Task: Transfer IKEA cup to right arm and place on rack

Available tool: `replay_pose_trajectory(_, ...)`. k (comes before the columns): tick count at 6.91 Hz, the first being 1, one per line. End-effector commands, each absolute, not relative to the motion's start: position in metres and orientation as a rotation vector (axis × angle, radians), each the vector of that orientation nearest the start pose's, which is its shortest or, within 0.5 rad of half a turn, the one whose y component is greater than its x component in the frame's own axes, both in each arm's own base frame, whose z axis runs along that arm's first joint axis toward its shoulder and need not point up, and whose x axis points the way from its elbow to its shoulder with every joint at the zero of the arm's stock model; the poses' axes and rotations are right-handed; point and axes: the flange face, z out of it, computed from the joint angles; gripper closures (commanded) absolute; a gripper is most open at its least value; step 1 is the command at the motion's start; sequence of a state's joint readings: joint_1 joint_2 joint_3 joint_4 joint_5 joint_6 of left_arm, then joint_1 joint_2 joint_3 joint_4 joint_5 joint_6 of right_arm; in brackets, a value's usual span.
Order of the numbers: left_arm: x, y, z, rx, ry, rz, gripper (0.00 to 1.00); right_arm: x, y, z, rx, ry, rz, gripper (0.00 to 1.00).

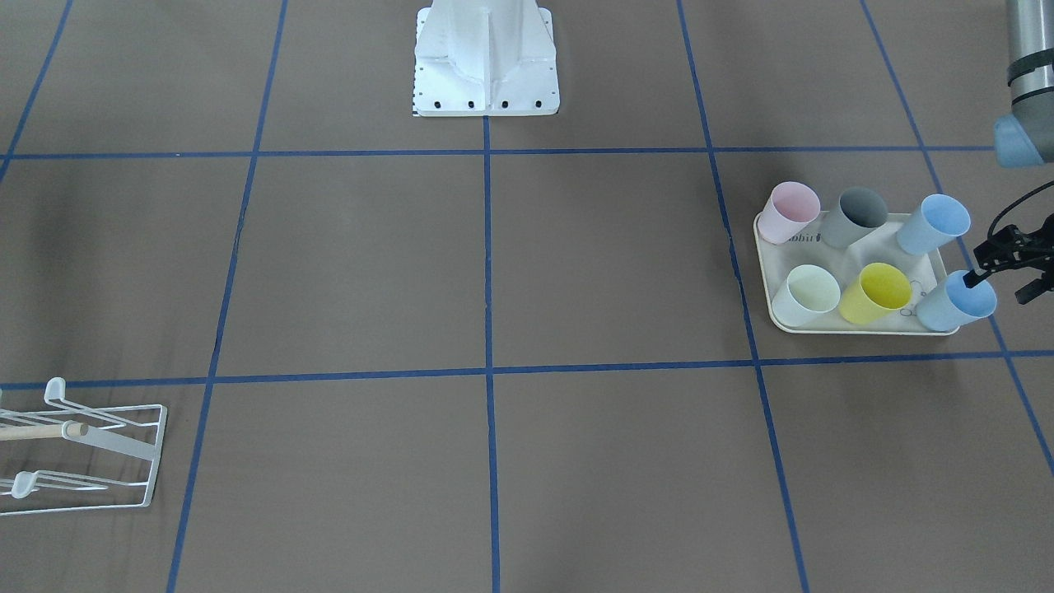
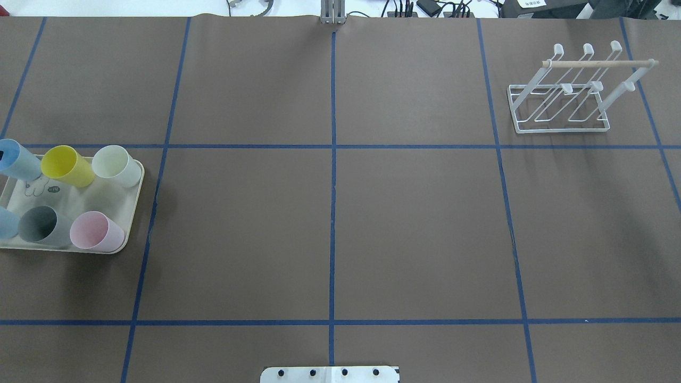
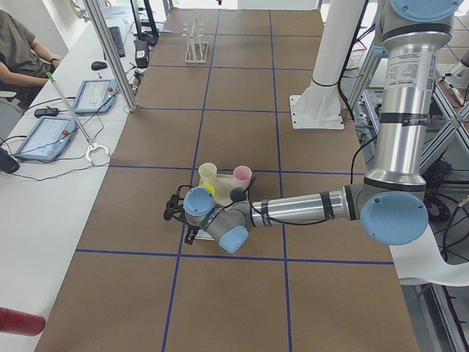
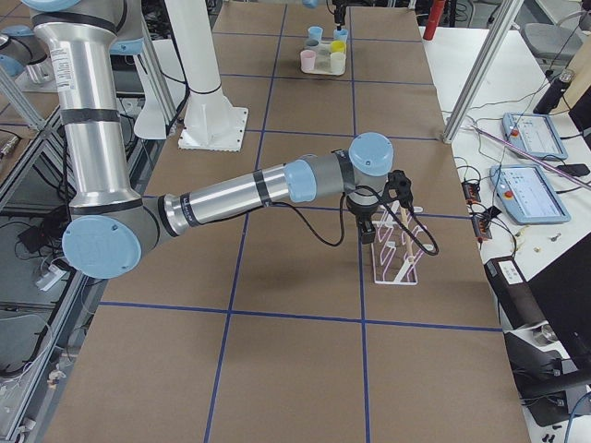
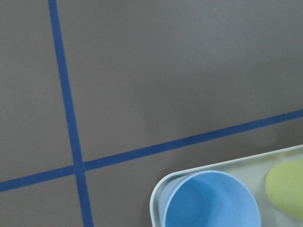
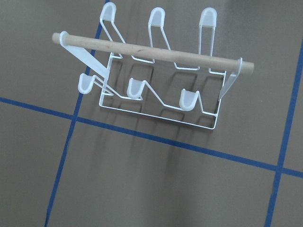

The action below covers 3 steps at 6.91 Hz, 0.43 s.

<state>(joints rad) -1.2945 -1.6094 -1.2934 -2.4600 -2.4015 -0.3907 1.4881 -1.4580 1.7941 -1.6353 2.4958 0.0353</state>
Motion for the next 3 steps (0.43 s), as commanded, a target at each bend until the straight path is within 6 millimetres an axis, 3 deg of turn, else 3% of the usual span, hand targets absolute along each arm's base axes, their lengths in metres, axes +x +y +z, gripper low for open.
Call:
replay_pose_trajectory(1, 0.0867, -0.5142, 0.6743, 0.314, 0.952, 0.175, 0.35, 0.0097, -0.5332, 0.4865, 0.197, -0.933, -0.168, 0.00)
replay_pose_trajectory(3, 0.0873, -0.5146, 0.6760, 0.333, 0.929, 0.175, 0.47, 0.0096, -0.5329, 0.4858, 0.196, -0.935, -0.168, 0.00)
